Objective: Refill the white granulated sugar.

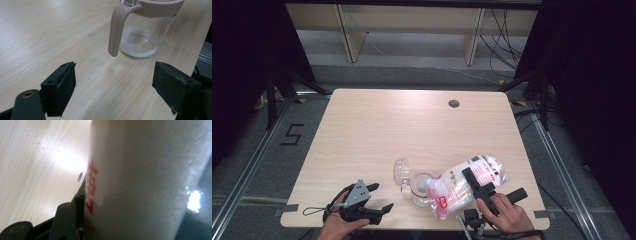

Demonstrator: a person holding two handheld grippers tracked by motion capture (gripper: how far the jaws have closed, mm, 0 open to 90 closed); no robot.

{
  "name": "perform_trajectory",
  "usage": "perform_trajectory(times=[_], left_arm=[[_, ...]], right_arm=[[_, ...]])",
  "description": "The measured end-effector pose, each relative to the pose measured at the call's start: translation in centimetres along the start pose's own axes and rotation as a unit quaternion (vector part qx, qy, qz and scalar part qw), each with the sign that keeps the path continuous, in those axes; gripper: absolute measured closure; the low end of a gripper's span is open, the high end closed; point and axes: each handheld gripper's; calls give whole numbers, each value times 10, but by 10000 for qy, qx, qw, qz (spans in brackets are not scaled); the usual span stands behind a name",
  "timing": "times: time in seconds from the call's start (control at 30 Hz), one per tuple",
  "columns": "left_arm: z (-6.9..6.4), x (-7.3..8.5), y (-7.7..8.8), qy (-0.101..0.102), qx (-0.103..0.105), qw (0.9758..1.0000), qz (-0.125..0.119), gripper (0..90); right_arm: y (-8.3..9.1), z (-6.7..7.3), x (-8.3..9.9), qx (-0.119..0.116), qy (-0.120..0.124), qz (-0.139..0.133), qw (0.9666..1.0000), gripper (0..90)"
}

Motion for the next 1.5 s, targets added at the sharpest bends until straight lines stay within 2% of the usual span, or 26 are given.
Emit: perform_trajectory(times=[0.07, 0.17, 0.2, 0.23, 0.27, 0.33, 0.4, 0.53, 0.57, 0.67, 0.7, 0.73, 0.8, 0.87, 0.97, 1.0, 1.07, 1.17, 1.2, 1.3, 1.47, 1.5], left_arm=[[-1, 0, -1, 53, 10, 10000, -52, 185], [0, 0, 0, 0, 2, 10000, -1, 185], [0, 0, 0, -1, 2, 10000, 1, 184], [0, 0, 0, 23, 15, 10000, -32, 184], [0, 0, 0, -8, 18, 10000, -6, 185], [1, 0, 0, -36, 26, 10000, -26, 184], [1, 0, 0, -26, 29, 10000, -27, 184], [0, 0, 0, 0, 26, 10000, -34, 184], [1, 0, 0, -22, 35, 10000, 1, 184], [0, 0, -1, 1, 26, 10000, -42, 184], [1, 0, 0, -3, 32, 10000, -29, 184], [1, 0, 0, -31, 43, 10000, -4, 184], [1, 0, 0, 5, 32, 10000, -42, 184], [2, 0, 0, -17, 8, 10000, -6, 184], [1, 0, 0, -34, -1, 10000, 15, 184], [1, 0, 0, -10, 28, 10000, -16, 184], [1, 0, 0, -20, 48, 10000, -5, 184], [1, 0, 0, 6, 35, 10000, -38, 184], [1, 0, 0, 0, 29, 10000, -42, 184], [2, 0, 0, -5, 35, 10000, -10, 184], [1, 0, 0, -32, -4, 10000, -1, 184], [2, 0, 0, -35, -1, 10000, -1, 184]], right_arm=[[0, 0, 0, -8, -30, 25, 10000, 500], [1, 1, 1, -10, -99, 38, 9999, 501], [1, -2, 2, 24, 34, -24, 10000, 501], [2, 0, 2, 70, -90, 32, 9999, 501], [3, -1, 2, 66, -110, 49, 9999, 502], [2, -3, 2, 154, 8, 2, 9999, 502], [3, -2, 2, 176, -37, 5, 9998, 502], [3, -2, 2, 170, -29, 15, 9998, 503], [2, -2, 2, 68, 26, -16, 10000, 503], [2, -2, 1, 83, 56, -27, 9999, 503], [3, 1, 1, 70, -149, 45, 9999, 503], [3, -2, 1, 170, 56, -45, 9998, 504], [2, -3, 0, 120, 127, -49, 9998, 504], [2, -3, 1, 190, 244, -89, 9995, 504], [3, 0, 1, 154, 15, 34, 9999, 505], [2, -2, 0, 182, 198, -55, 9996, 505], [2, -1, 1, 111, 169, -13, 9998, 505], [2, -1, 1, 195, 149, -25, 9997, 506], [3, 0, 1, 230, 45, 26, 9997, 506], [3, 0, 1, 226, 38, 22, 9997, 506], [1, -2, 1, 188, 350, -98, 9992, 507], [1, -2, 1, 171, 341, -98, 9992, 507]])
Point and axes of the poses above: each handheld gripper's, and its own axes: y roughly backward along the jaws, x roughly out of its underside, z roughly to its left, and after that the axes turned 2 degrees about z, right-handed
